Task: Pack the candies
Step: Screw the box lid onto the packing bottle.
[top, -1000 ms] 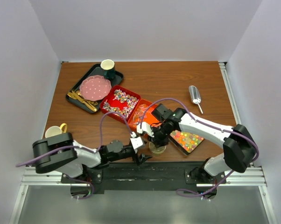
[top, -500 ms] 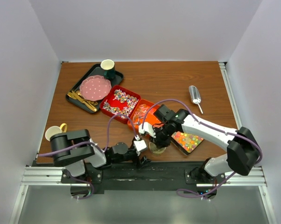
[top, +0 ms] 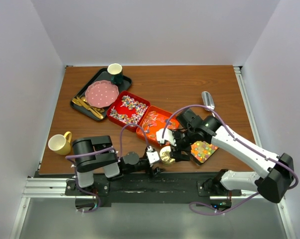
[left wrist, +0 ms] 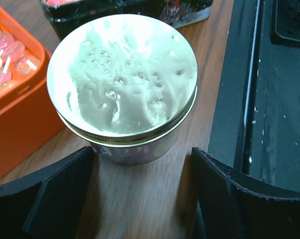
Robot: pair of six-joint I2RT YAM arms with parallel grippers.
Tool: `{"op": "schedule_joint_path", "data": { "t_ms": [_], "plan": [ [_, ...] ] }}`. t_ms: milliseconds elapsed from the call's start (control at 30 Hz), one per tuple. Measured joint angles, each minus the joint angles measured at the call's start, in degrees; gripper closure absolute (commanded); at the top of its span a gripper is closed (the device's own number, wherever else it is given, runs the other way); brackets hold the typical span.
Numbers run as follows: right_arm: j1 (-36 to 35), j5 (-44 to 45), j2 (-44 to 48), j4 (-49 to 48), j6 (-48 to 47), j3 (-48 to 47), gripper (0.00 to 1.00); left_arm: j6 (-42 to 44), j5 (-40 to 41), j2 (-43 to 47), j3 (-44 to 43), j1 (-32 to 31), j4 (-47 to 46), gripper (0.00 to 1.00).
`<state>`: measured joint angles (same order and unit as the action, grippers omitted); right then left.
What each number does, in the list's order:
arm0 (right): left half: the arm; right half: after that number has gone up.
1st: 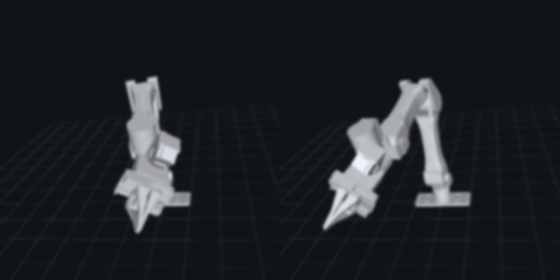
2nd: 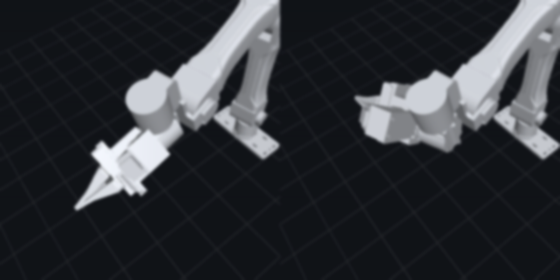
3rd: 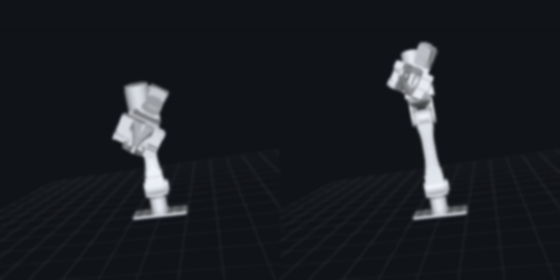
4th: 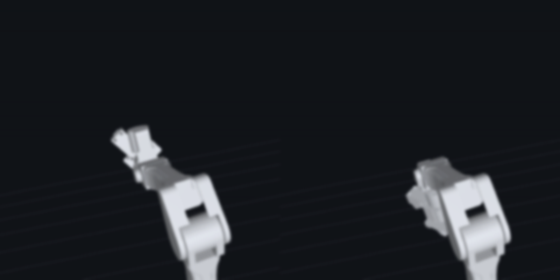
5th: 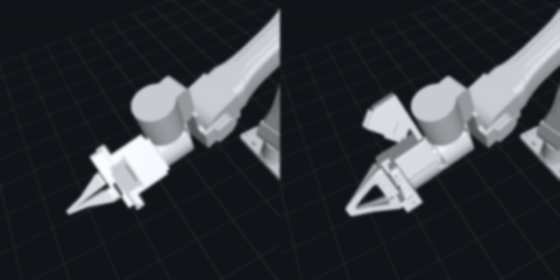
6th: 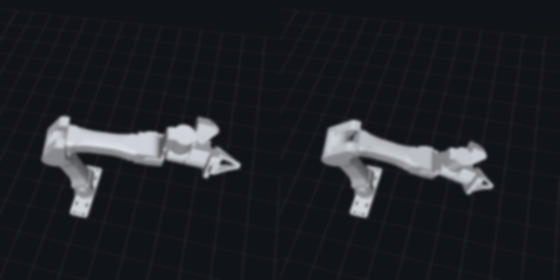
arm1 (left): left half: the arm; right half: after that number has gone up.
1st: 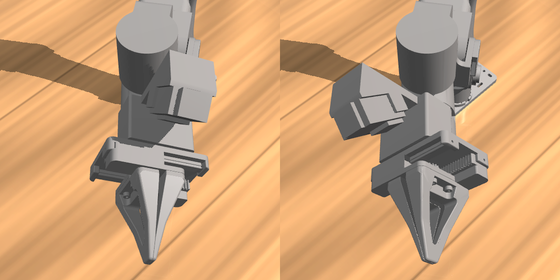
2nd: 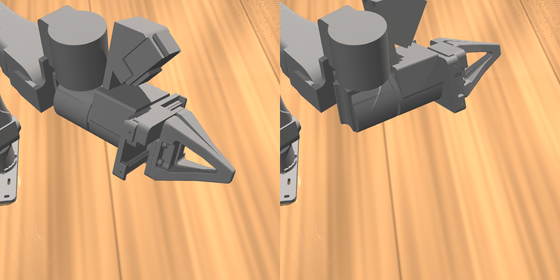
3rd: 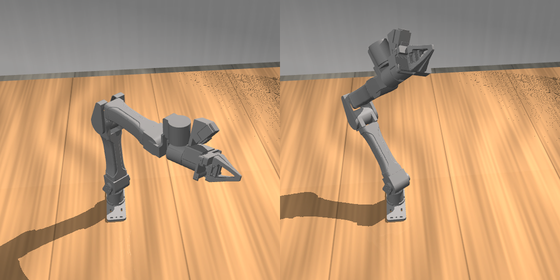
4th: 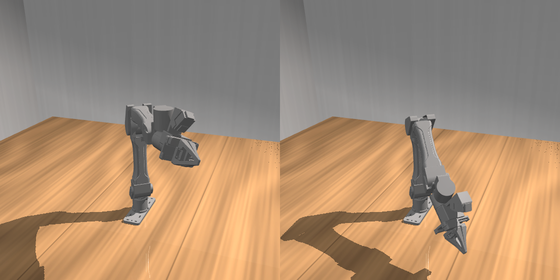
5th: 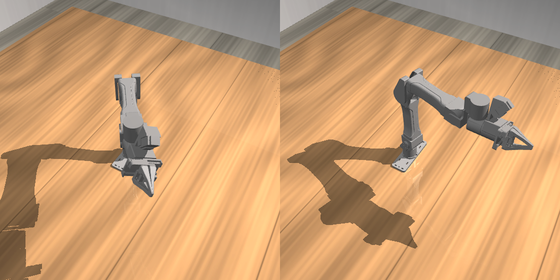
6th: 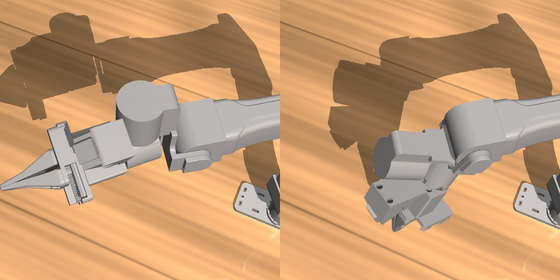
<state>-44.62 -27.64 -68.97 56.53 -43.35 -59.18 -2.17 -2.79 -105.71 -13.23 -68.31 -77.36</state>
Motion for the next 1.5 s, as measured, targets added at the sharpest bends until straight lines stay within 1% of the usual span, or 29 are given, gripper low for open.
{"op": "schedule_joint_path", "data": {
  "t_ms": [167,233,300,433,633,667,867,967,1100,1133,1167,1267,1400,1500],
  "plan": [
    [0.0,0.13,-2.01,-1.84,-6.4,2.21,0.18,0.57,-0.35,-3.21,-2.16,-0.02,-1.95,0.18],
    [0.0,0.09,-3.54,-2.29,-9.33,2.47,0.18,0.94,-0.52,-5.97,-2.75,-0.02,-5.25,0.18],
    [0.0,0.07,-5.07,-2.64,-12.04,2.58,0.18,0.92,-0.37,-7.28,-3.37,-0.02,-6.62,0.18],
    [0.0,-0.04,-7.21,-3.39,-15.43,2.84,0.18,1.11,-0.42,-7.82,-3.65,0.0,-7.28,0.17],
    [0.07,-0.07,-7.39,-4.28,-15.8,3.37,0.18,2.34,-1.01,-10.25,-7.02,-0.11,-7.52,0.15],
    [0.07,0.0,-6.93,-4.26,-15.72,3.52,0.18,2.51,-1.01,-10.91,-8.0,-0.22,-7.54,0.13],
    [0.92,0.07,-2.14,-2.45,-15.43,5.11,0.18,3.39,-0.17,-15.12,-13.03,-0.66,-8.79,0.12],
    [2.14,0.17,-0.68,-0.98,-15.63,5.42,0.18,3.54,0.26,-16.11,-13.99,-0.83,-9.31,0.12],
    [5.99,0.79,-0.74,0.66,-16.57,5.46,0.18,3.85,0.5,-15.91,-13.49,-0.96,-9.31,0.1],
    [7.02,1.16,-0.96,0.98,-16.85,5.46,0.18,3.91,0.59,-15.74,-13.25,-1.01,-9.27,0.08],
    [7.93,1.36,-1.16,1.18,-16.98,5.46,0.18,3.96,0.52,-15.47,-12.87,-1.07,-9.27,0.0],
    [9.57,2.03,-1.27,1.46,-16.98,5.46,0.18,3.76,0.09,-15.39,-13.14,-0.94,-9.29,0.0],
    [9.81,2.86,-1.14,2.99,-16.92,5.4,0.18,3.3,-0.59,-18.18,-17.57,-1.03,-9.16,0.01],
    [9.81,3.13,-0.17,4.83,-17.18,5.4,0.18,3.3,-0.37,-20.04,-20.48,-1.27,-9.11,0.08]
  ]
}}
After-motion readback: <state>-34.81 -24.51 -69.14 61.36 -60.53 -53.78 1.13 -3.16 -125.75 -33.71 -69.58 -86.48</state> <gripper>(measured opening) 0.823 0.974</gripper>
